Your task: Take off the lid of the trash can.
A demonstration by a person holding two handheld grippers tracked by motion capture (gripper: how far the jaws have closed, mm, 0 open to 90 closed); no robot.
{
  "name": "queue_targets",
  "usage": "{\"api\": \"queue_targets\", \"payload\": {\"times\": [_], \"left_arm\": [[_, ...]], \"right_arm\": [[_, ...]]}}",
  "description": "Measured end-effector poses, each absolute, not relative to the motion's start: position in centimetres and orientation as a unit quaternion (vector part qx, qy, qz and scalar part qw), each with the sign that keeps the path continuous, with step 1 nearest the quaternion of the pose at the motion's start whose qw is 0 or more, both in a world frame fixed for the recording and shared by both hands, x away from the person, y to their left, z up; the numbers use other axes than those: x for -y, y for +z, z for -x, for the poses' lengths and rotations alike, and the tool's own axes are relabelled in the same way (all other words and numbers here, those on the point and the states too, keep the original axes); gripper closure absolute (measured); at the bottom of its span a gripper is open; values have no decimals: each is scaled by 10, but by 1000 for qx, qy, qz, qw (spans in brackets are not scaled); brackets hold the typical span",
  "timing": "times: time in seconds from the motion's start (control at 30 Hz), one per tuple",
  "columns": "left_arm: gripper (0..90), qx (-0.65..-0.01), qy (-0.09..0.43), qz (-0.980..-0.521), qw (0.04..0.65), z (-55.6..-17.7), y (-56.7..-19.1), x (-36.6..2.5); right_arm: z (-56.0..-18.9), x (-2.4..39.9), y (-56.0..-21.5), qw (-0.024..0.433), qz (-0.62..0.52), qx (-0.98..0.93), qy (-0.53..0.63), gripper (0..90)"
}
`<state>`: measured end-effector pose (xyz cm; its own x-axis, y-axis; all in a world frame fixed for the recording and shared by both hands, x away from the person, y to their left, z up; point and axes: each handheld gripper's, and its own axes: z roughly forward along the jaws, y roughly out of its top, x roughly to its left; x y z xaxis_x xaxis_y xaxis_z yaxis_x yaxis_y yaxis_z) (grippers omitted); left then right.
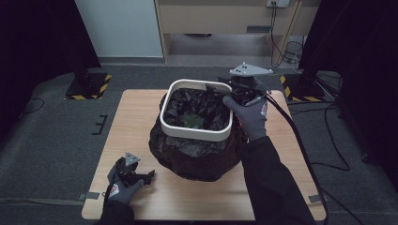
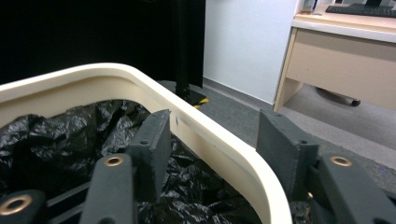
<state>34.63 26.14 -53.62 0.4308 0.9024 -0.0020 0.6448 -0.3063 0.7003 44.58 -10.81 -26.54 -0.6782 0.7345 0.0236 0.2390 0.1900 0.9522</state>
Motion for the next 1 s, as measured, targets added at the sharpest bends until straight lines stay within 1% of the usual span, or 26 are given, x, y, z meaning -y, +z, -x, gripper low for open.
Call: {"api": "queue_targets", "payload": {"times": [0.27, 0.67, 1.0], "left_arm": [[0, -494, 201, -783, 321, -346, -536, -261], [0, -494, 201, -783, 321, -346, -536, -261], [0, -494, 201, -783, 320, -346, -536, -261]], "right_arm": [[-448, 109, -267, 226, -332, -749, 528, 537], [-448, 108, -268, 228, -328, -754, 521, 541], [-448, 108, -268, 239, -328, -755, 515, 592]]}}
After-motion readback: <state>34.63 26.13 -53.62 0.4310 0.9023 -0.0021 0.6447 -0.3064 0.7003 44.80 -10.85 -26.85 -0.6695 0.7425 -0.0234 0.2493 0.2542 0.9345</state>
